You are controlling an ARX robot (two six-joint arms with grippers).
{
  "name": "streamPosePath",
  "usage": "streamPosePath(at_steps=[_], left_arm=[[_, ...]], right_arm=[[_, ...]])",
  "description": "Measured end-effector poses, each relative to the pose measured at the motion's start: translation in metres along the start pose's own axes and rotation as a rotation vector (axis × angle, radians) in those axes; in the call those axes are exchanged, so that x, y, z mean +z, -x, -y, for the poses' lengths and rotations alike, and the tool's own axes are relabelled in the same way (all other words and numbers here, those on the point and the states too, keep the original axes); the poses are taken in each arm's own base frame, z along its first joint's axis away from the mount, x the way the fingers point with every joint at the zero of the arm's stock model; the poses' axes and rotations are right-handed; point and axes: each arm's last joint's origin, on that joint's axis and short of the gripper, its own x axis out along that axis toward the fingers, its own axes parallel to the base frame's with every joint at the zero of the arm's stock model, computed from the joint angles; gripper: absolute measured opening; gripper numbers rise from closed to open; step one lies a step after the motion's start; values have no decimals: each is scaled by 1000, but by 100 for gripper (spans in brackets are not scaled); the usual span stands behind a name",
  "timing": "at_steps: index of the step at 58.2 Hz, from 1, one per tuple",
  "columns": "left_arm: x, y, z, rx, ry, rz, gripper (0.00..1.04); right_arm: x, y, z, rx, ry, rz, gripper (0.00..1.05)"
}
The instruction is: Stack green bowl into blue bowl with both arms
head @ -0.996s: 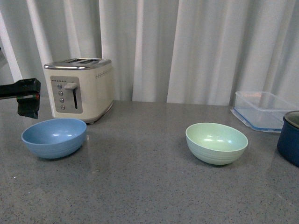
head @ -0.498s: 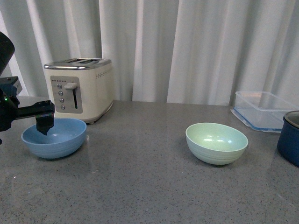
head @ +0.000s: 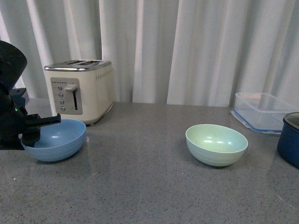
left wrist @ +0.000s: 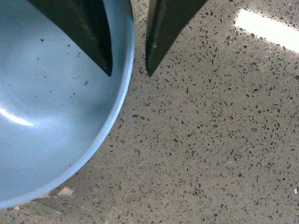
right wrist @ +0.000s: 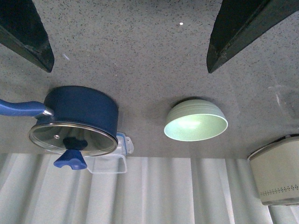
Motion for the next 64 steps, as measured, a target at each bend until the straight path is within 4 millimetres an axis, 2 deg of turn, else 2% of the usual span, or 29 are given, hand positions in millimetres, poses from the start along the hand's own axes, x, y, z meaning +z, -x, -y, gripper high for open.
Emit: streamPosePath(at_steps=[5, 19, 27, 38, 45, 53, 64], left_arm=[[3, 6, 3, -33, 21, 4, 3], [9, 25, 22, -93, -8, 14, 4], [11, 37, 49, -160, -44, 31, 4], [12, 52, 96, -266, -95, 62, 4], [4, 49, 121, -307, -129, 51, 4], [-12, 33, 148, -326, -174, 9, 4], [-19, 22, 160, -330, -189, -15, 4]], right_arm=[[0, 0, 0, 0, 0, 0, 95], [0, 0, 0, 0, 0, 0, 95], [0, 0, 0, 0, 0, 0, 95], [0, 0, 0, 0, 0, 0, 95], [0, 0, 0, 0, 0, 0, 95], [0, 0, 0, 0, 0, 0, 95], [0, 0, 0, 0, 0, 0, 95]])
